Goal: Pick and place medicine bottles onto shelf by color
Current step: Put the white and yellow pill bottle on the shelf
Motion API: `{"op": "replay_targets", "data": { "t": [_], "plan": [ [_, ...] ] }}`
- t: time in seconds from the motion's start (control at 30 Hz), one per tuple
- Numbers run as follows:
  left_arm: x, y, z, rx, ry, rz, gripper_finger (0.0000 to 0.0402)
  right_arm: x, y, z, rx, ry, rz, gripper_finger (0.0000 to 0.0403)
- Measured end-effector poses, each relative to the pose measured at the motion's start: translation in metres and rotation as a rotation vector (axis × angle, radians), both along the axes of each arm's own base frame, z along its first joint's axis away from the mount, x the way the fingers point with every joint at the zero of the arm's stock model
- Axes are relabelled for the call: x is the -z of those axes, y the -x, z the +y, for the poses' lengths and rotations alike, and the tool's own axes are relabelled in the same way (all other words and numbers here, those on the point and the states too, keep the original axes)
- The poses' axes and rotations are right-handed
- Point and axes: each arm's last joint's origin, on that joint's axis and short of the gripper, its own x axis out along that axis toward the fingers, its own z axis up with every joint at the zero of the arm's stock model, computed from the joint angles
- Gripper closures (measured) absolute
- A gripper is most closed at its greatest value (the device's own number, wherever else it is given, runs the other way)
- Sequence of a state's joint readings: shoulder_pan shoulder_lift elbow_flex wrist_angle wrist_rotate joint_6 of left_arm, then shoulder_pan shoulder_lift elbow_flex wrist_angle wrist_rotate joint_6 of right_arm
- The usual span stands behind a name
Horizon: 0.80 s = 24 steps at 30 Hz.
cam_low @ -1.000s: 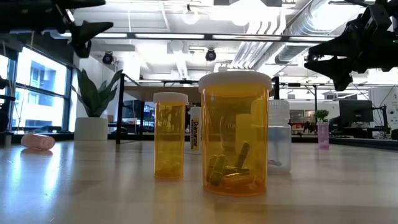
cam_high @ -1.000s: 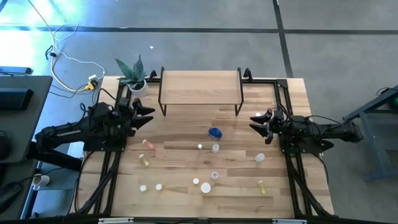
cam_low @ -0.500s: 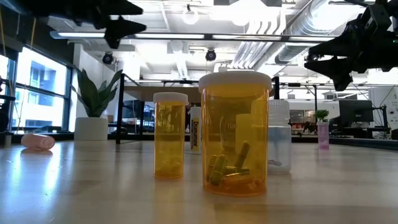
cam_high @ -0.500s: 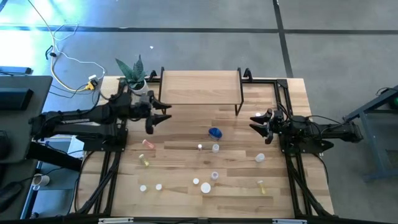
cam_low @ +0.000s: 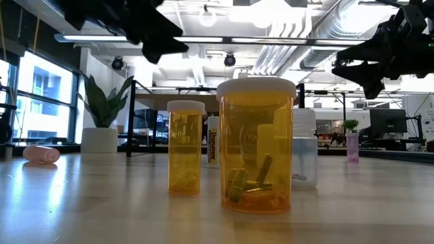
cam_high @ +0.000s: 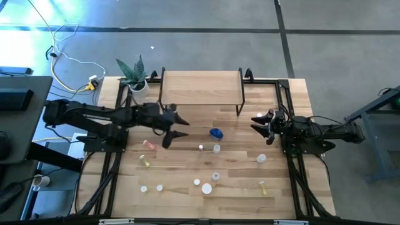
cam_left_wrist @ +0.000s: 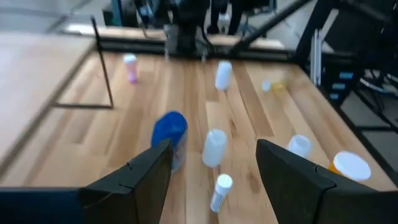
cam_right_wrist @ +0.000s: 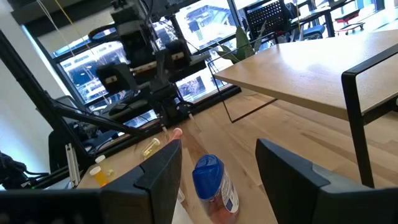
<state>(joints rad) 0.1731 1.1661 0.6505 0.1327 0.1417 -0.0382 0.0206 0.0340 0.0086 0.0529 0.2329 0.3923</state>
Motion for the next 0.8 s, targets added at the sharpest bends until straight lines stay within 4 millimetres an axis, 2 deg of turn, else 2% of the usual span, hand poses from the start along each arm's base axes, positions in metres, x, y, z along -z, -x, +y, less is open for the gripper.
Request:
{"op": "replay_targets", "data": {
  "t": [0.4,0.8],
  "plan": [
    [0.030,-0.043,-0.012,0.079,-0.029,0.141,0.0179,0.000,0.000,0.000,0.000,0.000,0.000,0.0206],
    [0.058,-0.067,-0.011,0.074,-0.033,0.159,0.0179,0.000,0.000,0.000,0.000,0.000,0.000,0.0206]
  ]
}}
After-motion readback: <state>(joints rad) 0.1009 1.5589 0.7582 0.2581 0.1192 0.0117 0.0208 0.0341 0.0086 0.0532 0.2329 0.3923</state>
